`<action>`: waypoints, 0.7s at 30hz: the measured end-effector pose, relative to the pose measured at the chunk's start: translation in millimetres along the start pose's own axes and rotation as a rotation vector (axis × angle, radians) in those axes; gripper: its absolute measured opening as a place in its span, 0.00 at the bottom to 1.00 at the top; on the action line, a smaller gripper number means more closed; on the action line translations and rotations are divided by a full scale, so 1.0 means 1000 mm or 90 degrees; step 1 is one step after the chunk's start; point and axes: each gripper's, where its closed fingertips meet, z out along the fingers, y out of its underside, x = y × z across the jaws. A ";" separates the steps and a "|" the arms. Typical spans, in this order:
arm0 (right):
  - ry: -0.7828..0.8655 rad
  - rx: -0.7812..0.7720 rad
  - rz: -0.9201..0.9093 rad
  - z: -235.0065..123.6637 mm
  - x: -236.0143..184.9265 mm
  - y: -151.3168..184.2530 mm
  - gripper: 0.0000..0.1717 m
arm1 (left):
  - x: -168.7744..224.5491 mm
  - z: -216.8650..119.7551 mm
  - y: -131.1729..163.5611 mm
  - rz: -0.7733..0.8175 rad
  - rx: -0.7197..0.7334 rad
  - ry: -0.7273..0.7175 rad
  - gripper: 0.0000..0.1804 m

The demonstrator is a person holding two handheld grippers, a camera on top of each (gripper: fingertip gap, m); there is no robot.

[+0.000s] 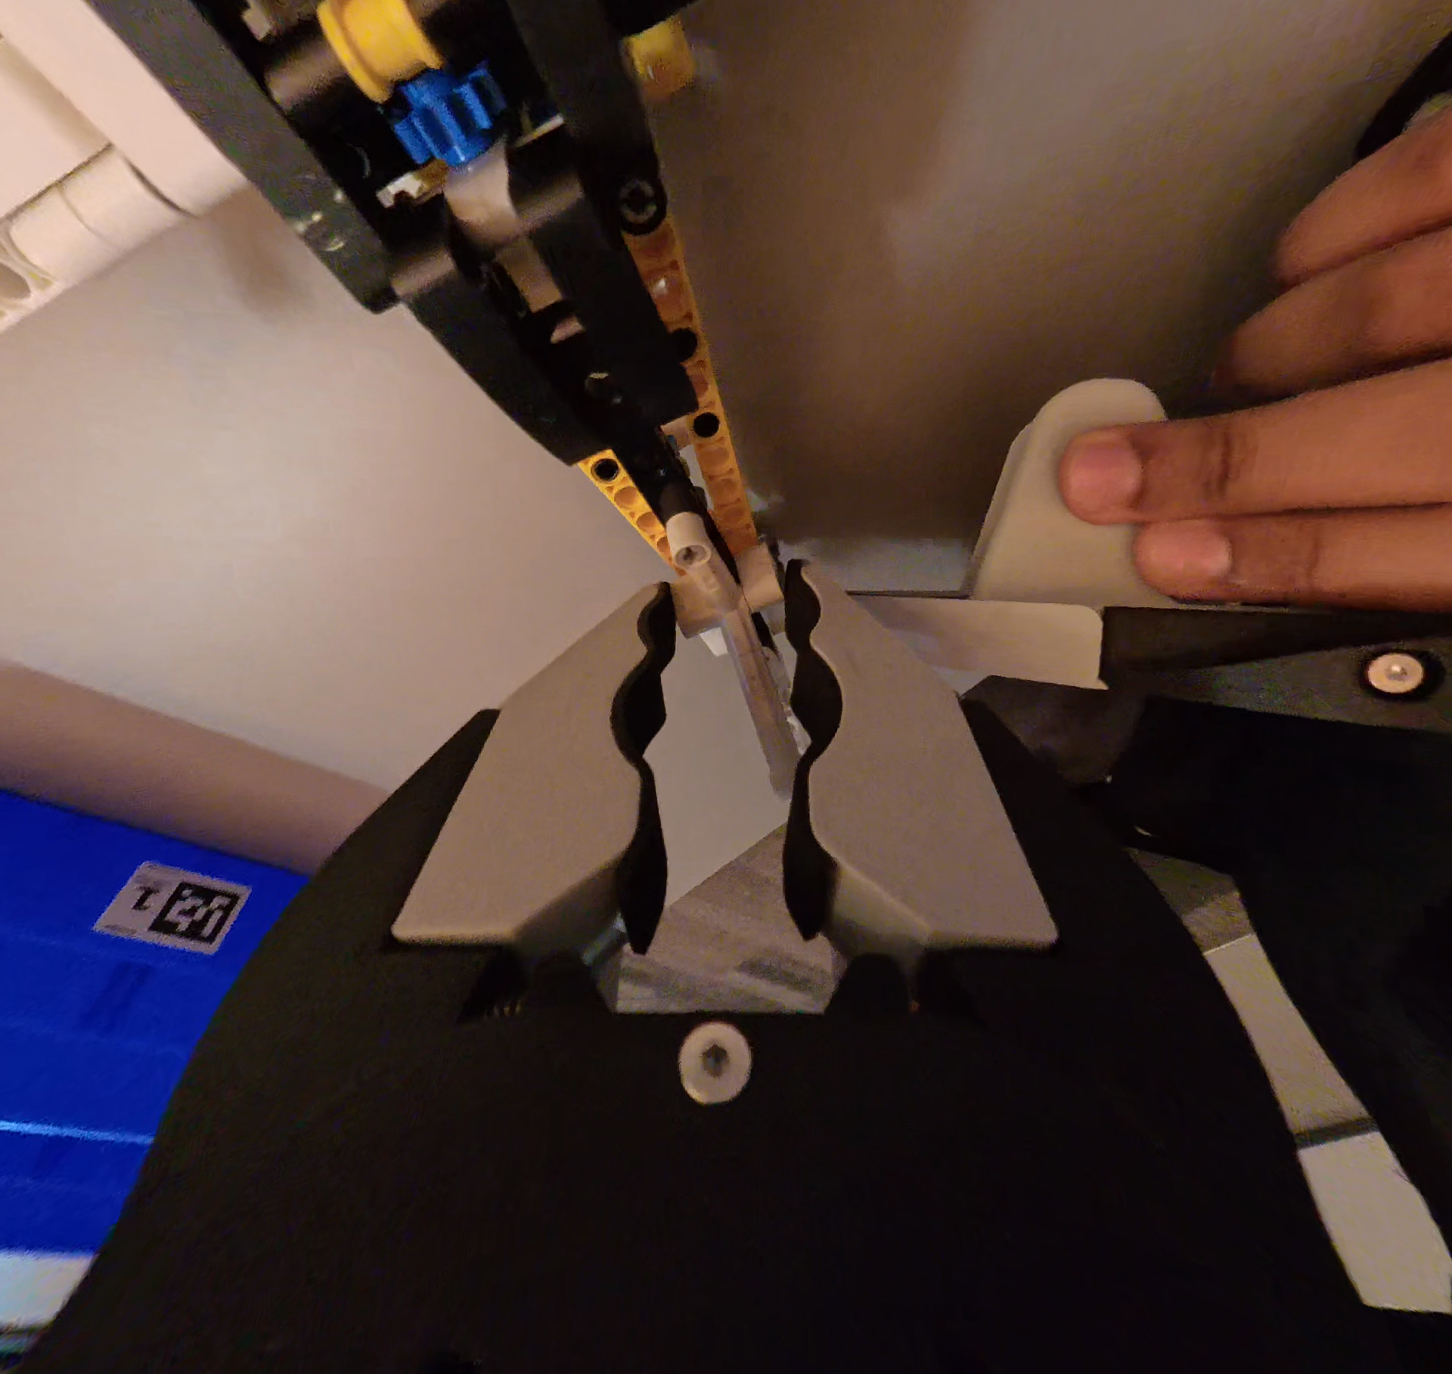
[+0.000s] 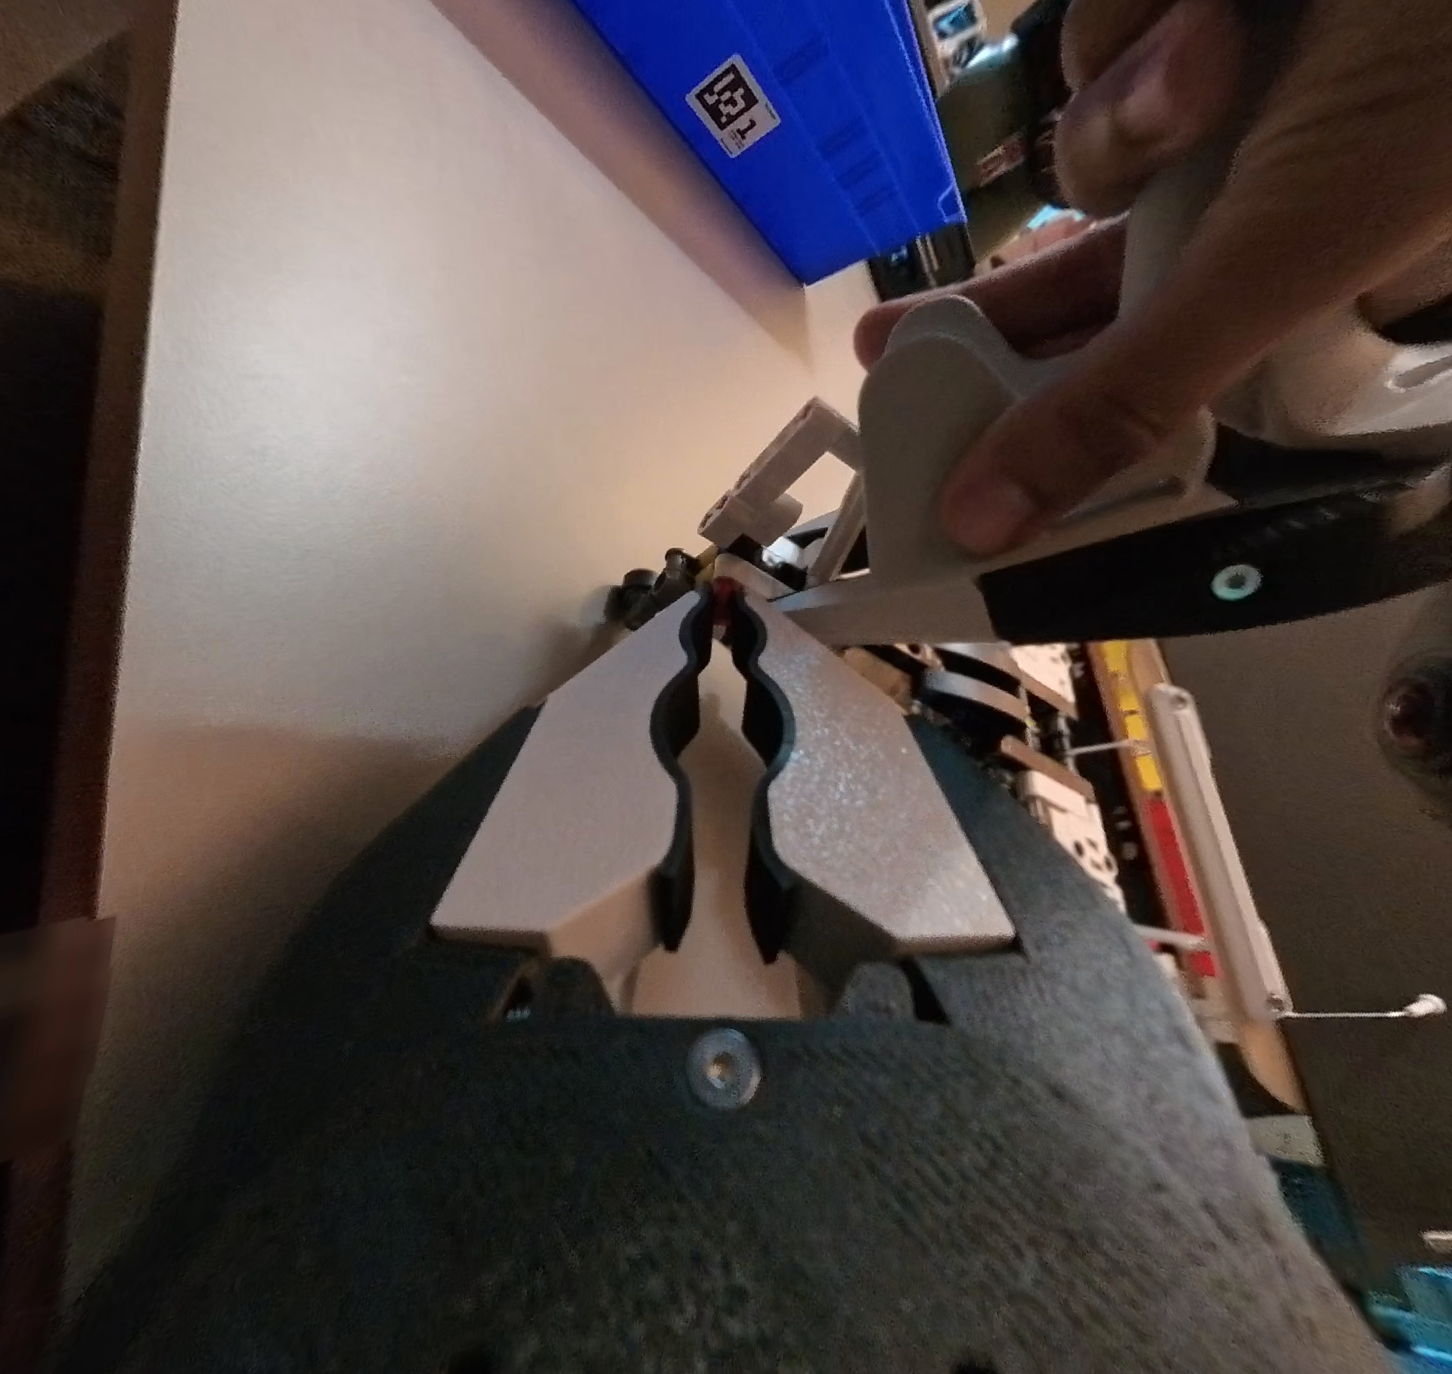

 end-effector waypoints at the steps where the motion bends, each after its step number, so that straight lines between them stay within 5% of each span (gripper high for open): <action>1: -0.007 -0.006 0.018 0.000 0.000 0.000 0.01 | 0.000 0.000 0.000 0.006 -0.006 -0.014 0.15; 4: -0.054 0.017 0.121 -0.007 -0.002 -0.003 0.01 | -0.009 -0.001 0.002 0.012 -0.022 -0.077 0.15; 6: -0.130 0.072 0.283 -0.019 -0.004 -0.009 0.01 | -0.058 -0.011 0.012 0.007 -0.043 -0.237 0.14; 12: -0.129 0.099 0.409 -0.030 0.018 0.012 0.01 | -0.035 -0.006 0.024 -0.072 0.009 -0.073 0.13; 21: -0.030 0.091 0.331 -0.057 0.033 0.032 0.01 | 0.005 -0.010 0.006 -0.067 0.043 0.102 0.14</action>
